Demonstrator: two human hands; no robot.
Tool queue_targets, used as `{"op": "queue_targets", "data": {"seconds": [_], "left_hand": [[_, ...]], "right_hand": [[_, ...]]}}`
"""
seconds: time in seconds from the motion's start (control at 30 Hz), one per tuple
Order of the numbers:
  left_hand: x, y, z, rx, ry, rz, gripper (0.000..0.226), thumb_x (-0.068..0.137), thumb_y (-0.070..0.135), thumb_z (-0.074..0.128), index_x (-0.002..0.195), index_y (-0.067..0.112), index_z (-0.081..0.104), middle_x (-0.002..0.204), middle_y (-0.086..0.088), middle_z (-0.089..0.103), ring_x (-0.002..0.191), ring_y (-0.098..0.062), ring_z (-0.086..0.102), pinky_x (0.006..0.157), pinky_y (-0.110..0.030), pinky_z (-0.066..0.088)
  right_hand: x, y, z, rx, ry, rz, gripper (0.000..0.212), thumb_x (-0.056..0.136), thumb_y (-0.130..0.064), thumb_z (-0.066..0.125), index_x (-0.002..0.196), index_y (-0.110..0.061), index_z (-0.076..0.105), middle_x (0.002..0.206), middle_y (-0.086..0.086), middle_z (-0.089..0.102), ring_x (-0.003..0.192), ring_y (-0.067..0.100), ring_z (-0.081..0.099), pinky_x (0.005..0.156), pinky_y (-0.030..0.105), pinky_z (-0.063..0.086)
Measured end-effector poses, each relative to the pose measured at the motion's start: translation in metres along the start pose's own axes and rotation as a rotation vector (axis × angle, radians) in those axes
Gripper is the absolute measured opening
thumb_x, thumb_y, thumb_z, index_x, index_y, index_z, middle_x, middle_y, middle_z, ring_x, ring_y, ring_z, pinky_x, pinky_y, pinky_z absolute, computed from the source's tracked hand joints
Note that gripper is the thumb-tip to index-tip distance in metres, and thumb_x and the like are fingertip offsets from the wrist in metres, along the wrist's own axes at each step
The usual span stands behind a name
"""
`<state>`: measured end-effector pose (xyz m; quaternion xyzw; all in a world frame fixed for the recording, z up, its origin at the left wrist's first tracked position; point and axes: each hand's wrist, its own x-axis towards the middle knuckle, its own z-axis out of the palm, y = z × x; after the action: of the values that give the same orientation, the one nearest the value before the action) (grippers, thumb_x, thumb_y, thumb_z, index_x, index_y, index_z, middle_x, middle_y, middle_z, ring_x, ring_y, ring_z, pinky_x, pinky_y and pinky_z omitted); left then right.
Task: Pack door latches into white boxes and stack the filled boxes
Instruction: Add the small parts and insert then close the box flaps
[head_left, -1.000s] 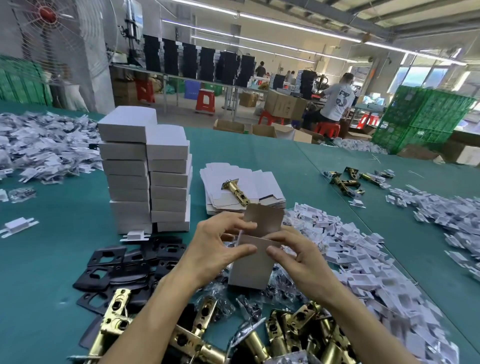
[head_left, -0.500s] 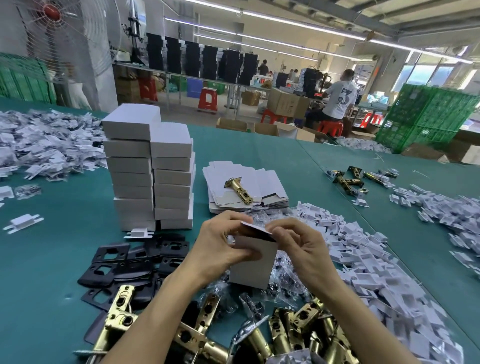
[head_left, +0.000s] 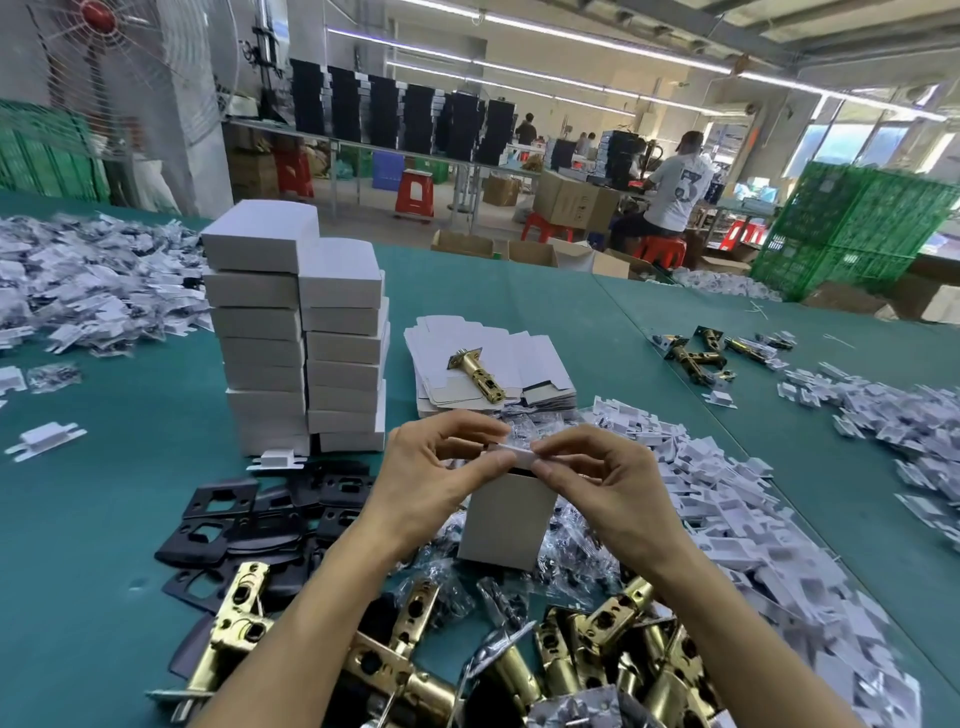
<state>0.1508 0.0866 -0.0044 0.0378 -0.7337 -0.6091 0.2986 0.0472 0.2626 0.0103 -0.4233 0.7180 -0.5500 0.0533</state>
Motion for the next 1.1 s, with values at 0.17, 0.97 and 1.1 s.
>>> {"op": "queue_targets", "data": {"seconds": [0.17, 0.97, 1.1], "left_hand": [[0.0, 0.001, -0.003, -0.016, -0.071, 0.013, 0.02, 0.077, 0.025, 0.079, 0.095, 0.015, 0.079, 0.097, 0.003, 0.077, 0.096, -0.016, 0.073, 0.088, -0.038, 0.06], [0.004, -0.013, -0.002, -0.012, -0.104, -0.048, 0.016, 0.075, 0.022, 0.084, 0.085, 0.032, 0.076, 0.103, 0.01, 0.075, 0.095, -0.011, 0.072, 0.079, -0.024, 0.058], [0.003, -0.012, -0.004, 0.148, -0.19, -0.192, 0.051, 0.084, 0.034, 0.079, 0.124, 0.052, 0.053, 0.114, 0.013, 0.064, 0.093, -0.006, 0.069, 0.072, -0.026, 0.06]], "right_hand": [[0.0, -0.004, -0.003, 0.127, -0.047, 0.021, 0.013, 0.077, -0.023, 0.073, 0.086, -0.032, 0.076, 0.103, -0.001, 0.075, 0.097, 0.021, 0.072, 0.086, 0.033, 0.059], [-0.018, 0.015, 0.007, 0.037, -0.118, 0.103, 0.041, 0.09, -0.005, 0.069, 0.109, -0.041, 0.064, 0.115, -0.007, 0.066, 0.101, 0.022, 0.07, 0.075, 0.048, 0.061], [-0.012, 0.012, 0.012, 0.22, 0.028, 0.115, 0.041, 0.087, -0.003, 0.07, 0.107, -0.039, 0.067, 0.118, 0.012, 0.063, 0.095, 0.027, 0.072, 0.068, 0.036, 0.062]]}}
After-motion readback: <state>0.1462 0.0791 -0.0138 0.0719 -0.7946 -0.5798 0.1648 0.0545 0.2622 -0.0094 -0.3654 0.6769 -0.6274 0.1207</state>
